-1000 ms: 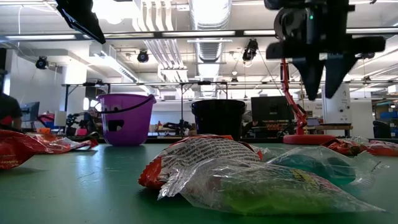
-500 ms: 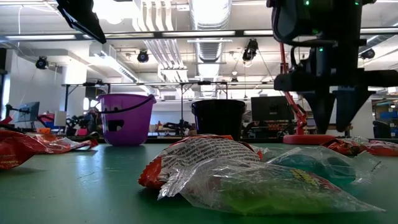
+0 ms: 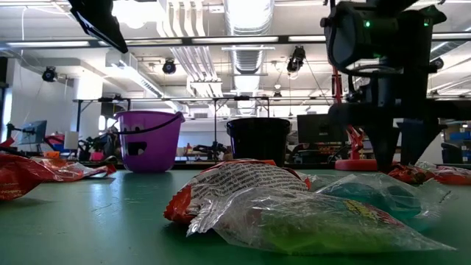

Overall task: Sort candy
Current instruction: Put the orange chocolate into the green bucket

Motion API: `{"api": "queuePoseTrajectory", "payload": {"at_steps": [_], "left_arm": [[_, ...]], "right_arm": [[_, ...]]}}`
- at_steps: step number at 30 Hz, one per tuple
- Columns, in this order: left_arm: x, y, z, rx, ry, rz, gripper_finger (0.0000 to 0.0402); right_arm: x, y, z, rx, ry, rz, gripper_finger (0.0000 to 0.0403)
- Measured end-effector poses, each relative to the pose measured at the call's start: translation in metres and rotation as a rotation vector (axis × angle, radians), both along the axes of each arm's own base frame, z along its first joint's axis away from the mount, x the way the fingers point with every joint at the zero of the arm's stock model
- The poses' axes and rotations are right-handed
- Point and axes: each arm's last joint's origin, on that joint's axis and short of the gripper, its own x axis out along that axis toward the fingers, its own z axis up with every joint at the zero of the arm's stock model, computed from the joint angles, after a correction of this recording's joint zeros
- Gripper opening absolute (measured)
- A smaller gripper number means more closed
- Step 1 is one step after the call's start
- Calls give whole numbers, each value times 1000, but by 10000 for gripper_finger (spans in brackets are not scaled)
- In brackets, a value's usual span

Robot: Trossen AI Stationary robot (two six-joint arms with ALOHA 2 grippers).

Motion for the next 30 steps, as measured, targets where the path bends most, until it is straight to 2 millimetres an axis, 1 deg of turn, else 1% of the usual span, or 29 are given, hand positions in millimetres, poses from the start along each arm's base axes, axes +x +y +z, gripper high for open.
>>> {"api": "queuePoseTrajectory", "payload": {"at_steps": [6, 9, 11, 13, 19, 21, 26, 28, 30], "left_arm": [[0, 0, 0, 0, 1, 0, 77], [0, 0, 0, 0, 1, 0, 77], [0, 0, 0, 0, 1, 0, 77], [0, 0, 0, 0, 1, 0, 77], [0, 0, 0, 0, 1, 0, 77], [0, 0, 0, 0, 1, 0, 77], [0, 0, 0, 0, 1, 0, 77], [0, 0, 0, 0, 1, 0, 77], [0, 0, 0, 0, 1, 0, 77]], "right_arm": [[-1, -3, -11, 6, -39, -5, 148], [-1, -3, -12, 8, -47, -3, 147], [-1, -3, -12, 9, -49, 0, 139], [0, -2, -12, 12, -52, 5, 119], [1, -2, -12, 15, -62, 4, 33], [1, -2, -11, 18, -64, 5, 18], [5, 0, -5, 46, -77, 17, 14], [9, 1, 1, 59, -103, 35, 13], [15, 2, 13, 64, -145, 63, 13]]}}
